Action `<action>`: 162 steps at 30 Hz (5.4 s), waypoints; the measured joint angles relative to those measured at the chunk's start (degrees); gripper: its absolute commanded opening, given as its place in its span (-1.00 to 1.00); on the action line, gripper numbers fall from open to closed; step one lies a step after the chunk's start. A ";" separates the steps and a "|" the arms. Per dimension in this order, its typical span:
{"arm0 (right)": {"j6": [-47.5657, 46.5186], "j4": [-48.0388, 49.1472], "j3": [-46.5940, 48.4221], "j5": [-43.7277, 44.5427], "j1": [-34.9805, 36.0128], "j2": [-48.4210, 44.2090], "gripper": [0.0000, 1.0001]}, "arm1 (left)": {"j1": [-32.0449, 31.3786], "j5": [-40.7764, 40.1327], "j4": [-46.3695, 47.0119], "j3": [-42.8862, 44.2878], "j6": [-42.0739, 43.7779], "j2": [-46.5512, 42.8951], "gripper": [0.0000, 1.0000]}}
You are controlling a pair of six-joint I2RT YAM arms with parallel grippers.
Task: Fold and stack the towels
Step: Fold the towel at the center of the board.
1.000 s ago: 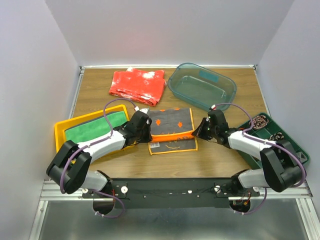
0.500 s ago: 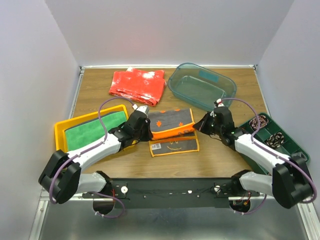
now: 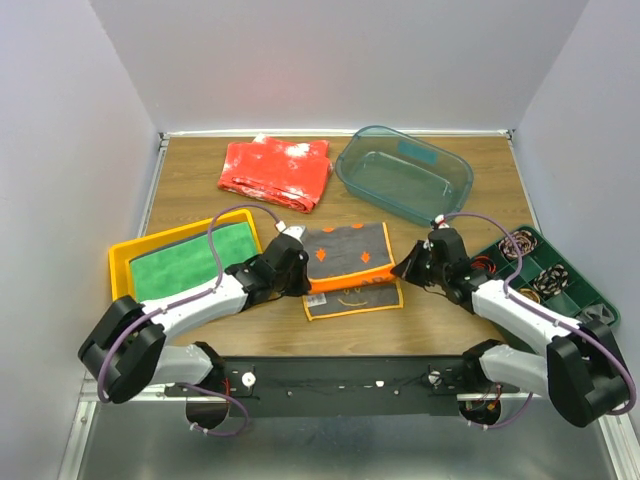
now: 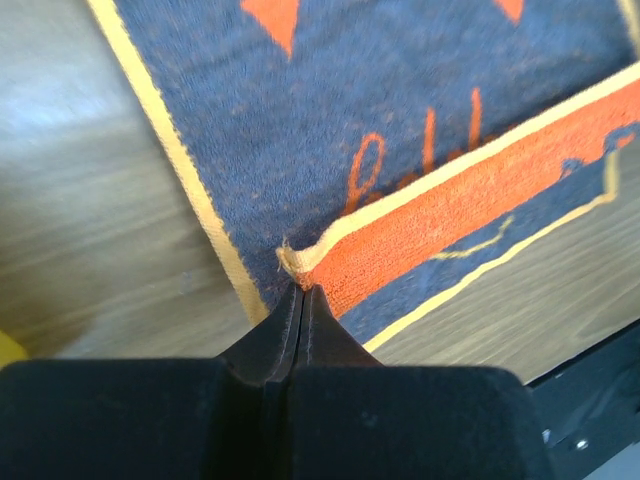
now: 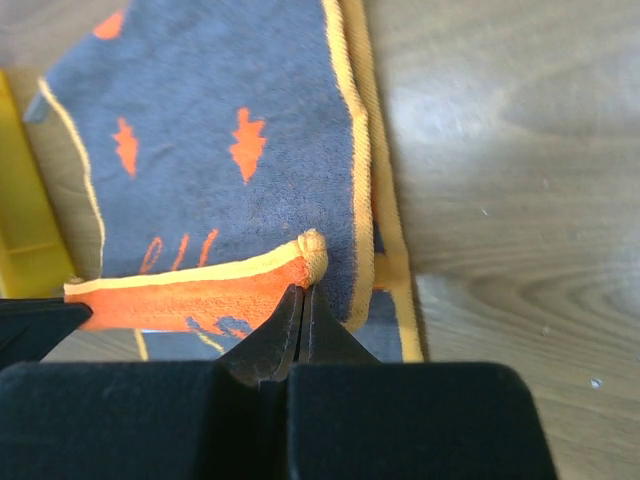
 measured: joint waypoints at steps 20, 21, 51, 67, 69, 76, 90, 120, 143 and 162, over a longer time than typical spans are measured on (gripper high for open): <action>-0.15 -9.38 1.22 2.82 -0.02 -5.81 -0.10 | -3.61 1.01 -0.42 -2.71 0.28 -7.28 0.10; -0.48 -10.03 2.40 3.04 -0.02 -5.57 -0.10 | -3.61 0.68 -0.85 -2.32 0.28 -7.85 0.11; -2.51 1.03 11.30 6.27 0.55 12.94 -0.26 | 1.05 -9.16 0.76 10.60 -5.90 8.55 -0.15; 0.79 16.26 6.40 4.61 1.22 23.34 -0.29 | 5.20 -4.42 8.44 15.30 -3.13 26.32 -0.28; 1.38 16.70 3.52 4.55 1.25 20.35 -0.28 | 4.20 -4.31 9.94 14.23 -3.15 25.90 -0.28; 4.57 12.11 -6.19 4.11 2.10 2.69 -0.28 | -1.77 -4.52 11.08 7.39 -4.92 20.00 -0.22; 1.38 2.80 7.13 6.38 2.40 -0.96 -0.46 | -0.98 -11.37 -1.79 12.70 -4.52 12.72 -0.25; -1.60 9.20 8.79 13.88 2.40 22.16 -0.32 | 4.55 -13.70 -1.51 12.83 -0.48 20.85 -0.28; -5.31 0.39 15.47 15.78 2.40 24.24 -0.23 | 5.79 -14.03 -3.67 14.95 2.43 20.09 -0.04; -7.87 1.51 18.86 16.61 2.40 28.57 -0.99 | 5.79 -15.10 1.40 17.35 3.30 24.92 -0.92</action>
